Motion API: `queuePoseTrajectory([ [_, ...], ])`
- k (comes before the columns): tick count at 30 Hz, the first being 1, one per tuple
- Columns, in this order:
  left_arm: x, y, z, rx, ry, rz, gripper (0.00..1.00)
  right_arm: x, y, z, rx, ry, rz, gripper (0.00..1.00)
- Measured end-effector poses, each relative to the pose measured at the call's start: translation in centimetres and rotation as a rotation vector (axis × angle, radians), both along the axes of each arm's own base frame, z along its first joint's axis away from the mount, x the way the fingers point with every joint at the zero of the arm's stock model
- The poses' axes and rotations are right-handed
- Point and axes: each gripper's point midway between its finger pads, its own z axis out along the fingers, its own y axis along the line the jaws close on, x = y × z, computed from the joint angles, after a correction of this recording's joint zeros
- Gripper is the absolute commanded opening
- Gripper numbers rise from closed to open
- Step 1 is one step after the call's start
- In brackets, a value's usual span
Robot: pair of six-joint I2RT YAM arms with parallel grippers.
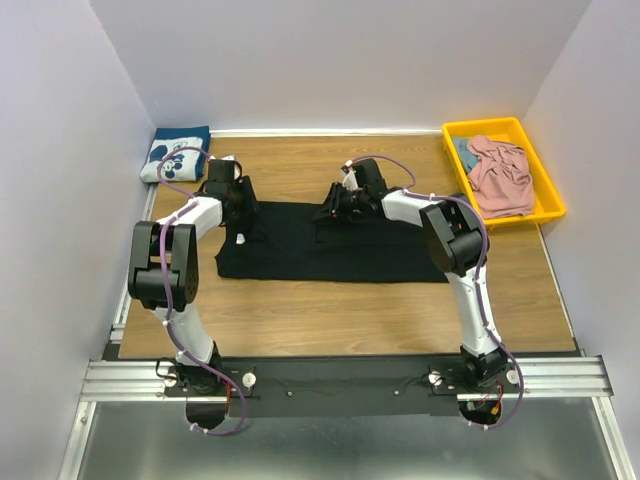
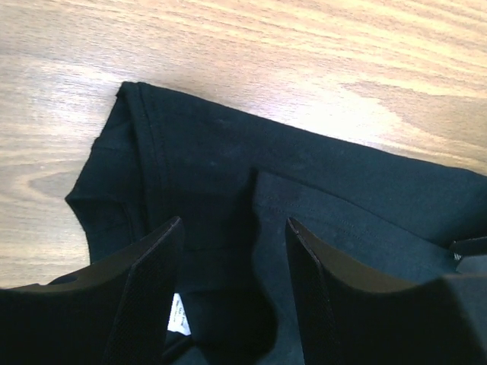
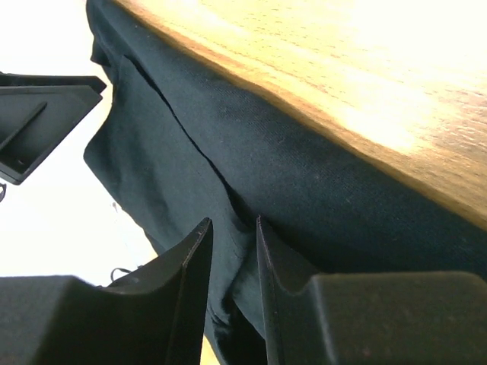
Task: Fold and stack the t-shirts
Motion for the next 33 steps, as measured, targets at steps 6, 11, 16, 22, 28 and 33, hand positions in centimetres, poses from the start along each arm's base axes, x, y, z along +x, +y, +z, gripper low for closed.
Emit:
queuePoseTrajectory([
  [6, 0.3, -0.7, -0.3, 0.0, 0.005, -0.024, 0.61, -0.1, 0.1, -0.3, 0.0, 0.006, 0.003, 0.08],
  [11, 0.9, -1.0, -0.6, 0.004, 0.005, -0.035, 0.53, -0.1, 0.3, -0.3, 0.004, 0.001, 0.01, 0.01],
  [16, 1.7, -1.2, -1.3, 0.011, 0.014, -0.041, 0.44, -0.1, 0.3, -0.5, 0.003, 0.004, 0.011, 0.01],
  [22, 2.6, -1.1, -2.1, 0.029, 0.017, -0.043, 0.36, -0.1, 0.4, -0.5, 0.004, 0.003, 0.012, 0.01],
  [28, 3.0, -1.2, -2.3, 0.031, 0.015, -0.046, 0.33, -0.2, 0.3, -0.9, 0.001, 0.01, 0.012, 0.01],
  [33, 3.1, -1.3, -2.3, 0.032, 0.014, -0.051, 0.3, -0.2, 0.4, -1.0, 0.005, 0.012, 0.017, 0.01],
])
